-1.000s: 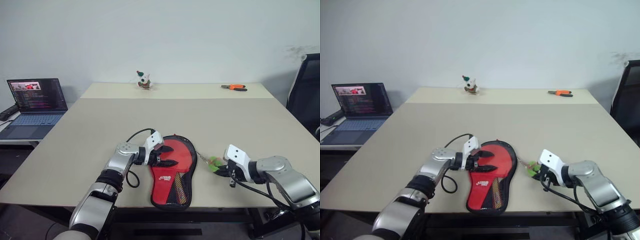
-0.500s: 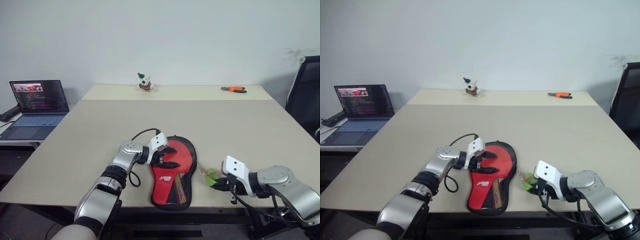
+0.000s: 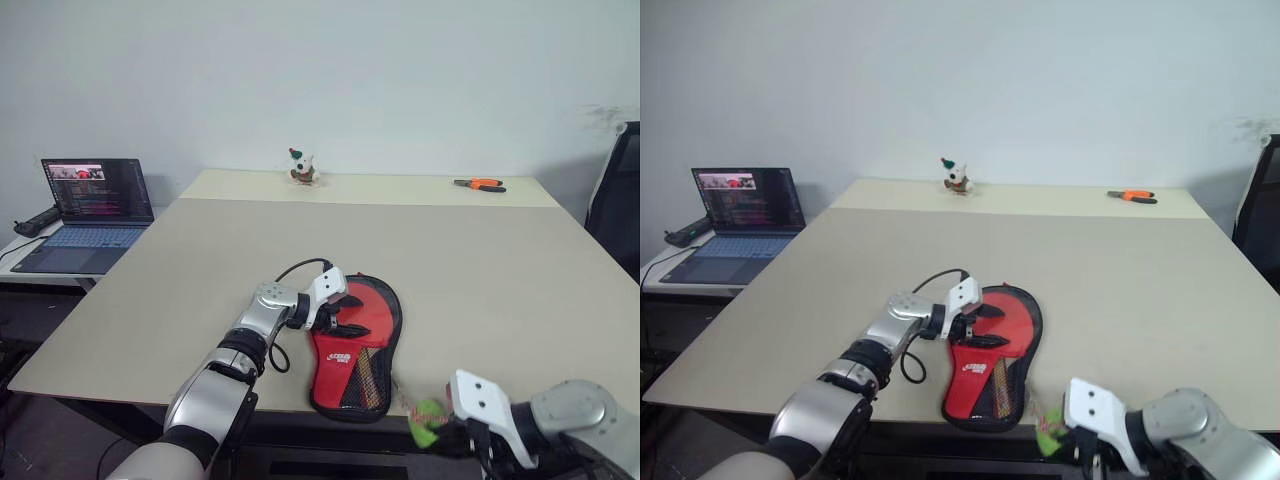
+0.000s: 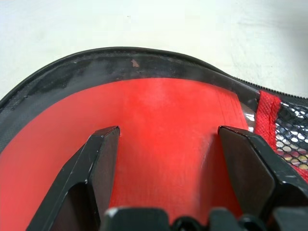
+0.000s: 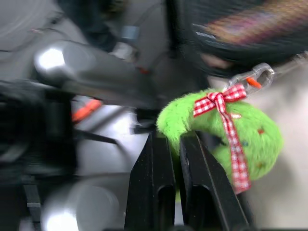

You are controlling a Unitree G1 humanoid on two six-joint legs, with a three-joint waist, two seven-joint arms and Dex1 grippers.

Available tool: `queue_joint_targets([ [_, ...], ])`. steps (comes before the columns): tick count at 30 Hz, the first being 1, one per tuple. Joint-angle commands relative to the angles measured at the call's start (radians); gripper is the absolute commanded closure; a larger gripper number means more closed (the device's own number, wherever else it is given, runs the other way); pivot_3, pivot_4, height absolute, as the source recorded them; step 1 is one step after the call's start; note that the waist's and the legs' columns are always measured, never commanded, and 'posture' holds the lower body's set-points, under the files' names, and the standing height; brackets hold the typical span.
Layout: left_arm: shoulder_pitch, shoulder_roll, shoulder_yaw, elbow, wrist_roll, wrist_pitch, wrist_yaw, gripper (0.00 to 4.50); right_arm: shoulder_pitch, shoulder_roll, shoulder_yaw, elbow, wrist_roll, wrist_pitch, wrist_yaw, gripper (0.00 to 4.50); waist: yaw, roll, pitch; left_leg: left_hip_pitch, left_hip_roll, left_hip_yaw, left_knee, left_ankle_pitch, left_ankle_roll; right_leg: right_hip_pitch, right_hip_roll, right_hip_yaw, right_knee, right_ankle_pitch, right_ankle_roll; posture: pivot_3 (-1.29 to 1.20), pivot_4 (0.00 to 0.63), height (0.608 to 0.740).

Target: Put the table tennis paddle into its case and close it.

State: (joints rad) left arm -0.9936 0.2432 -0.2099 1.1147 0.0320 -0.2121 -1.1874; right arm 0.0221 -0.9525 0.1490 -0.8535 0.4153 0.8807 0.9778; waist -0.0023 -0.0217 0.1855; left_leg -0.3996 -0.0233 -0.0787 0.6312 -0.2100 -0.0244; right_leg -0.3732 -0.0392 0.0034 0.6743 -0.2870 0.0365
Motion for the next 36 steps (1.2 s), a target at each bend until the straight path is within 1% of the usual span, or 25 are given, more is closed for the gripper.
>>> queue_joint_targets([
  [1,0.004,-0.02,-0.029,0.049,0.056,0.003,0.027,0.95,0.008,0.01,-0.005,-0.079,0.064,0.043,-0.031,4.42,0.0,-0.001,0.0,0.0,0.0,0.0,0.0,0.0,0.0,0.0,0.0,0.0,0.0,0.0,0.0,0.0,0.15,0.74],
  [6,-0.013,-0.05,-0.025,0.074,0.069,-0.004,0.064,0.95,0.018,0.045,0.022,-0.149,0.133,0.105,-0.094,4.42,0.001,-0.002,-0.001,0.0,0.0,-0.001,0.0,0.0,0.0,0.001,0.0,-0.001,-0.001,0.0,0.0,0.0,0.15,0.74],
  [9,-0.023,-0.063,-0.023,0.086,0.074,-0.007,0.081,0.95,-0.009,0.074,0.057,-0.161,0.156,0.131,-0.129,4.42,0.0,-0.002,-0.002,0.0,0.0,-0.002,0.0,0.0,0.0,0.001,0.0,-0.001,-0.001,0.0,0.0,0.0,0.15,0.74],
  [12,-0.031,-0.068,-0.022,0.092,0.078,-0.011,0.083,0.95,-0.067,0.141,0.156,-0.159,0.15,0.156,-0.186,4.42,0.0,-0.004,-0.002,0.0,0.0,-0.002,0.0,0.0,0.0,0.0,0.0,-0.001,-0.001,0.0,0.0,0.0,0.15,0.74],
  [15,-0.037,-0.067,-0.024,0.096,0.083,-0.015,0.084,0.95,-0.107,0.19,0.209,-0.15,0.154,0.173,-0.219,4.42,0.0,-0.004,-0.002,0.0,0.001,-0.002,-0.001,0.0,0.0,0.0,0.0,-0.001,-0.001,0.0,0.0,0.0,0.15,0.74],
  [18,-0.037,-0.062,-0.023,0.095,0.088,-0.018,0.079,0.95,-0.136,0.199,0.233,-0.129,0.134,0.167,-0.237,4.42,0.0,-0.004,-0.002,0.0,0.0,-0.002,-0.001,0.0,0.0,0.0,0.0,-0.001,-0.002,0.0,0.0,0.0,0.15,0.74],
  [21,-0.03,-0.055,-0.016,0.094,0.088,-0.019,0.085,0.95,-0.154,0.19,0.216,-0.102,0.133,0.162,-0.241,4.42,0.0,-0.004,-0.002,0.0,0.0,-0.002,-0.001,0.0,0.0,0.0,0.0,-0.001,-0.002,0.0,0.0,0.0,0.15,0.74],
  [22,-0.025,-0.052,-0.013,0.094,0.086,-0.019,0.089,0.95,-0.157,0.187,0.204,-0.09,0.137,0.164,-0.242,4.22,0.0,-0.004,-0.002,0.0,0.001,-0.002,-0.001,0.0,0.0,0.0,0.0,-0.002,-0.002,0.0,0.0,0.0,0.15,0.74],
  [24,-0.012,-0.046,-0.006,0.091,0.082,-0.02,0.099,0.95,-0.166,0.144,0.161,-0.075,0.148,0.151,-0.208,3.73,0.0,-0.004,-0.002,0.0,0.001,-0.002,-0.001,0.0,0.0,0.0,0.0,-0.001,-0.002,0.0,0.0,0.0,0.15,0.74],
  [27,0.015,-0.035,0.014,0.077,0.068,-0.021,0.109,0.95,-0.186,0.094,0.101,-0.056,0.167,0.137,-0.165,2.66,-0.002,-0.004,-0.003,0.0,0.001,-0.002,-0.001,0.0,0.0,0.0,0.0,-0.001,-0.002,0.0,0.0,0.0,0.15,0.74],
  [29,0.031,-0.032,0.038,0.059,0.047,-0.004,0.107,0.95,-0.211,0.071,0.035,-0.026,0.193,0.13,-0.14,2.01,-0.005,-0.004,-0.003,0.001,0.001,-0.002,-0.001,0.0,0.0,0.0,0.0,-0.001,-0.001,0.0,0.0,0.0,0.15,0.74],
  [30,0.042,-0.028,0.052,0.047,0.034,0.005,0.099,0.95,-0.224,0.069,0.013,-0.015,0.206,0.132,-0.136,1.59,-0.007,-0.004,-0.003,0.001,0.002,-0.002,-0.001,0.0,0.0,0.0,0.0,-0.001,-0.001,0.0,0.0,0.0,0.15,0.74],
  [32,0.068,-0.01,0.081,0.003,0.005,0.025,0.088,0.95,-0.277,0.07,-0.045,0.051,0.222,0.127,-0.127,0.92,-0.009,-0.004,-0.003,0.001,0.002,-0.002,-0.001,0.0,0.0,0.0,0.001,-0.001,-0.001,0.0,0.0,0.0,0.15,0.74],
  [34,0.102,0.022,0.104,-0.057,-0.018,0.038,0.081,0.95,-0.347,0.068,-0.077,0.156,0.205,0.098,-0.115,0.92,-0.017,-0.004,-0.003,0.002,0.002,-0.002,-0.001,0.0,0.0,0.0,0.001,0.0,-0.001,0.0,0.0,0.0,0.15,0.74],
  [36,0.128,0.047,0.117,-0.115,-0.032,0.06,0.085,0.95,-0.397,0.062,-0.077,0.246,0.179,0.062,-0.098,0.92,-0.025,-0.004,-0.003,0.002,0.002,-0.001,-0.001,0.0,0.0,0.0,0.001,0.001,0.0,0.0,0.0,0.0,0.15,0.74],
])
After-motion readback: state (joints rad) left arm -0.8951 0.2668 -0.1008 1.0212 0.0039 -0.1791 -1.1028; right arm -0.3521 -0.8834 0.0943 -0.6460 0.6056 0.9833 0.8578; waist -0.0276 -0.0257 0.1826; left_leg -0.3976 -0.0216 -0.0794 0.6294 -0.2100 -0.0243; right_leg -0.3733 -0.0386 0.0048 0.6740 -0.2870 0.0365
